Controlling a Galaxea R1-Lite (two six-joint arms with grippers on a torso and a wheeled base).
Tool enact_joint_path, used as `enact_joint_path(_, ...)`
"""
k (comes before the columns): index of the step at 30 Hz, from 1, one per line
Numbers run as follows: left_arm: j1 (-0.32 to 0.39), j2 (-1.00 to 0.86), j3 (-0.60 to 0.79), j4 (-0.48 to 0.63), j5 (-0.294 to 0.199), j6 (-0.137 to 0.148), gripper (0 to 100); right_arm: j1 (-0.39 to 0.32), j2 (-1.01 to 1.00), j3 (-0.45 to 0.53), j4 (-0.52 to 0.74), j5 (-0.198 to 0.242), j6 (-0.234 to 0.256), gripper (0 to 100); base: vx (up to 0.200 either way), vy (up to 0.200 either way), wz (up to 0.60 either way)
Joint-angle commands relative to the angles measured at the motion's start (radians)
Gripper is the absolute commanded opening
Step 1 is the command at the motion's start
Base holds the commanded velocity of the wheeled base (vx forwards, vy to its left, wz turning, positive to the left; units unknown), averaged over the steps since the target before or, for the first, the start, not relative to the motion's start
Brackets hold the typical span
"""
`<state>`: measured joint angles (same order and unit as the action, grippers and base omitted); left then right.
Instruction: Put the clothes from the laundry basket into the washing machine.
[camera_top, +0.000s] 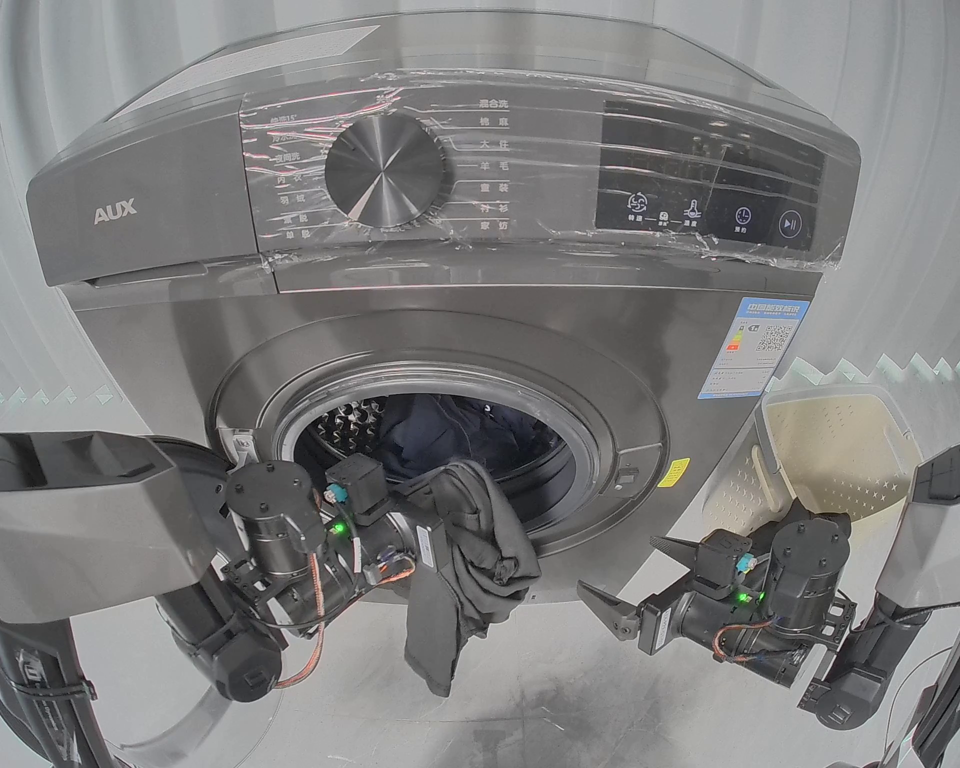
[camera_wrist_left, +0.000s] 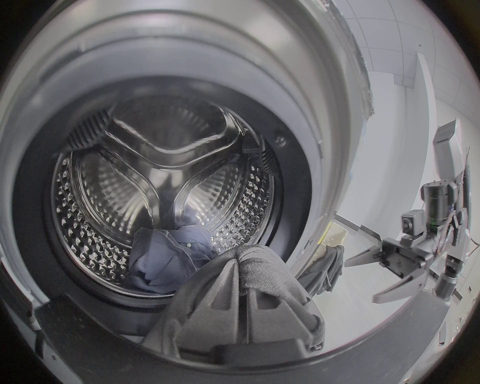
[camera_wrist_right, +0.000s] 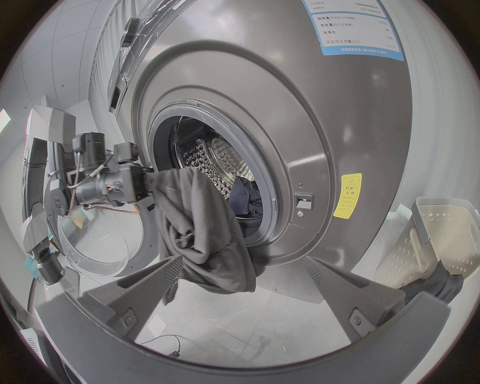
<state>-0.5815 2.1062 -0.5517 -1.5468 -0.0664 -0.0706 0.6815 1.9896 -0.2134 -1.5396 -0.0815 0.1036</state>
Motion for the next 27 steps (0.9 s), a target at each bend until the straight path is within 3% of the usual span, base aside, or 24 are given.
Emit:
enact_joint_path(1,0.022,0.155,-0.131,0.001,0.003,-0.003,0,0.0,-0.006,0.006,-0.001,0.0,0.001,100,0.0,0.0,0.0)
enact_joint_path(7,0.046,0.261,-0.313,-0.001,0.03,-0.018,0,0.0,-0.008,0.006,-0.001,0.0,0.001,100,0.0,0.0,0.0)
enact_joint_path(9,0.046,0.261,-0.313,-0.001,0.03,-0.018,0,0.0,-0.008,0.006,-0.001,0.0,0.001,100,0.0,0.0,0.0)
enact_joint_path(10,0.054,0.314,-0.41,0.002,0.05,-0.02,0,-0.002,-0.006,0.006,-0.001,0.0,0.001,100,0.0,0.0,0.0)
enact_joint_path(19,0.072,0.446,-0.634,0.014,0.079,-0.017,0,-0.002,-0.006,0.005,-0.001,0.0,-0.001,100,0.0,0.0,0.0)
enact_joint_path(27,0.107,0.535,-0.881,0.094,0.148,-0.014,0,-0.002,-0.003,0.005,-0.001,0.0,-0.001,100,0.0,0.0,0.0)
